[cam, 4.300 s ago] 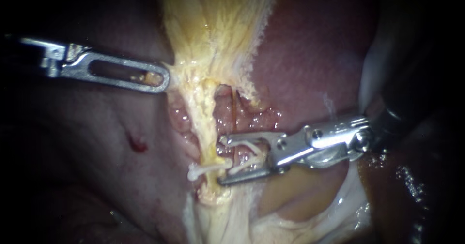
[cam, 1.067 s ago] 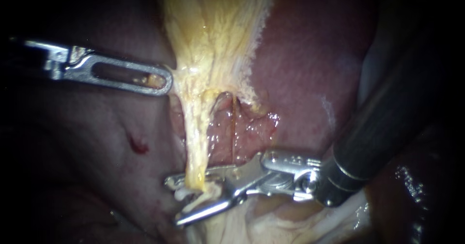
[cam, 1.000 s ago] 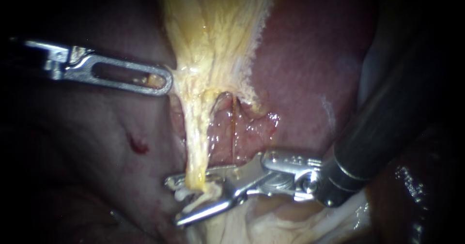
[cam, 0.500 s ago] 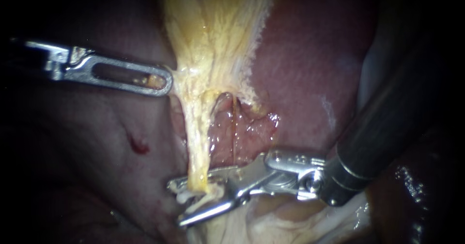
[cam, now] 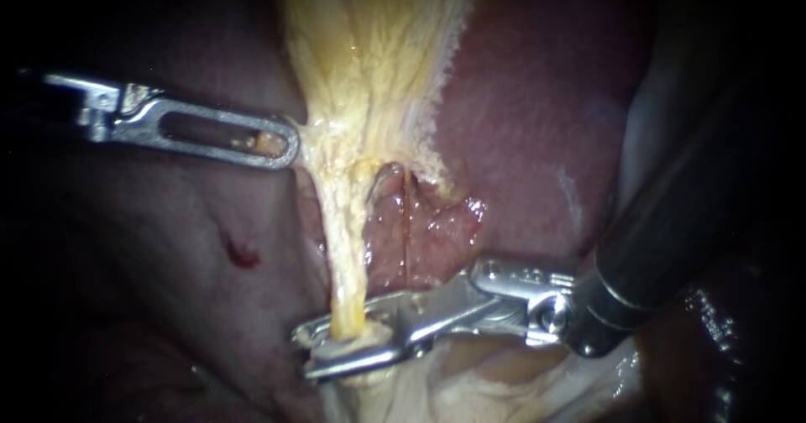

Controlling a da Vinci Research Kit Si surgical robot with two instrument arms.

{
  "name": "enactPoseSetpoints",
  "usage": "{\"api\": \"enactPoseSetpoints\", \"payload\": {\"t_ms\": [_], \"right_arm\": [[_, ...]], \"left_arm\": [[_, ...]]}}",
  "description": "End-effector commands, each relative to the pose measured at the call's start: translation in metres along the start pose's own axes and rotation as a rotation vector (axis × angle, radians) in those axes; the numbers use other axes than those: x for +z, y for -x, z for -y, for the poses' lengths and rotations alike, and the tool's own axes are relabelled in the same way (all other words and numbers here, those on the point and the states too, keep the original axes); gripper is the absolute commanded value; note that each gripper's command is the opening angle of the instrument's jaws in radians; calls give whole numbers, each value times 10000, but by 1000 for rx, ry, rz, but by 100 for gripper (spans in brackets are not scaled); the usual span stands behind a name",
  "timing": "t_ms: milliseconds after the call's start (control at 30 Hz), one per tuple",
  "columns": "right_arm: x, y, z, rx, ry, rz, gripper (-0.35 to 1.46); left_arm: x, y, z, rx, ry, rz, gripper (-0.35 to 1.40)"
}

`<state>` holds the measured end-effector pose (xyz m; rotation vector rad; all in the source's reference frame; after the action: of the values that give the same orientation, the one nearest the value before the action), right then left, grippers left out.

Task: Clipping second clip left tube

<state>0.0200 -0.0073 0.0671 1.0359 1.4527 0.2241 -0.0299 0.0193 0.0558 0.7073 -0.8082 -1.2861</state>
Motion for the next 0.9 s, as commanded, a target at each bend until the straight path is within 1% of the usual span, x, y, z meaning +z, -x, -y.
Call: {"api": "enactPoseSetpoints", "payload": {"t_ms": [33, 67, 267, 467, 533, 600, 900], "right_arm": [[0, 0, 0, 0, -2, 1, -30], [-1, 0, 1, 0, -3, 1, -35], [-1, 0, 1, 29, -9, 1, -35], [-1, 1, 2, 28, -4, -3, -35], [-1, 1, 2, 30, 2, 15, -35], [-1, 2, 2, 30, 7, 23, -35], [-1, 2, 2, 30, 7, 23, -35]], "left_arm": [[0, 0, 0, 0, 0, 0, -35], [0, 0, 0, 0, 0, 0, -35], [0, 0, 0, 0, 0, 0, -35], [0, 0, 0, 0, 0, 0, -35], [0, 0, 0, 0, 0, 0, -35], [0, 0, 0, 0, 0, 0, -35], [0, 0, -1, 0, 0, 0, -35]]}}
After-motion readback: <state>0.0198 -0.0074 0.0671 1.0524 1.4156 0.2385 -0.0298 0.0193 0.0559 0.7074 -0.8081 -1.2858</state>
